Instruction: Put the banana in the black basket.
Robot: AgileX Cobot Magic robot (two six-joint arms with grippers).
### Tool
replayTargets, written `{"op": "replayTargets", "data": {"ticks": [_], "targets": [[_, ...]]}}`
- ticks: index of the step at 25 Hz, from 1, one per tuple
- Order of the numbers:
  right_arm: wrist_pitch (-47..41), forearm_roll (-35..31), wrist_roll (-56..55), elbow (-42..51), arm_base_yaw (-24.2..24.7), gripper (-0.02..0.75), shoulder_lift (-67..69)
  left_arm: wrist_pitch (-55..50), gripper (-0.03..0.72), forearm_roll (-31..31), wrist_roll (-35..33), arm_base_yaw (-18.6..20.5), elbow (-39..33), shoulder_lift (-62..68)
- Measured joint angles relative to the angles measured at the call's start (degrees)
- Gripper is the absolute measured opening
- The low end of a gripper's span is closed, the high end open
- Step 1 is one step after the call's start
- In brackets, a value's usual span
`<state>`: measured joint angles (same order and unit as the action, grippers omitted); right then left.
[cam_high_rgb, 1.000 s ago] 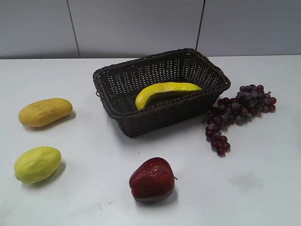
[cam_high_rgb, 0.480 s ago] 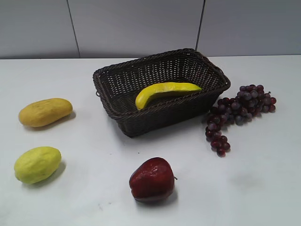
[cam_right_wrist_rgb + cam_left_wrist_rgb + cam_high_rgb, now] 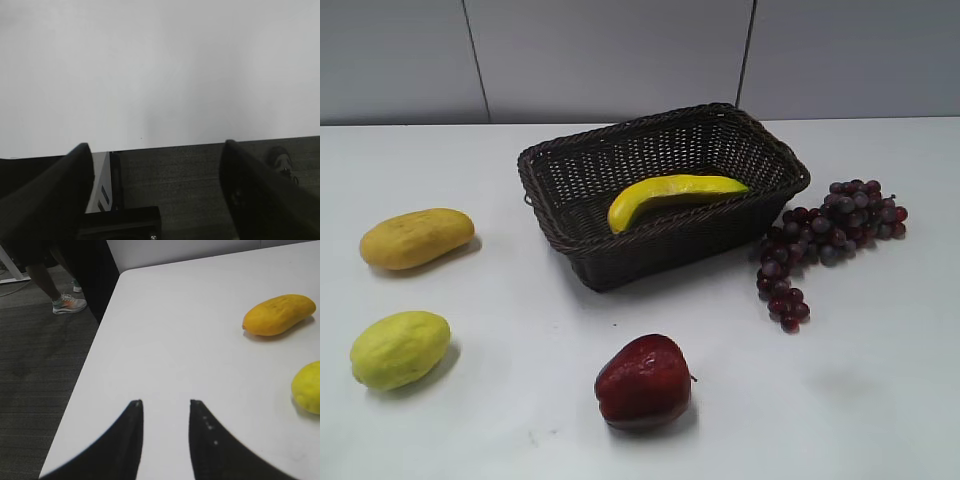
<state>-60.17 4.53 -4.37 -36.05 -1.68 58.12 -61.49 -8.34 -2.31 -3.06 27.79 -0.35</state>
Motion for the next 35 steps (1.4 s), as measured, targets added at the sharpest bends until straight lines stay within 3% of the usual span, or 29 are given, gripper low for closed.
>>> {"op": "replayTargets", "data": {"ticks": [15,35], "targets": [[0.91,-0.26,-0.87,6.82,0.00,0.593,-26.67,0.00,0.232,0.00,0.00,0.00,0.00,0.00],[0.60,-0.38,-0.87,7.17,0.00,0.593,-44.25,0.00,0.232,0.00,0.00,0.00,0.00,0.00]]}}
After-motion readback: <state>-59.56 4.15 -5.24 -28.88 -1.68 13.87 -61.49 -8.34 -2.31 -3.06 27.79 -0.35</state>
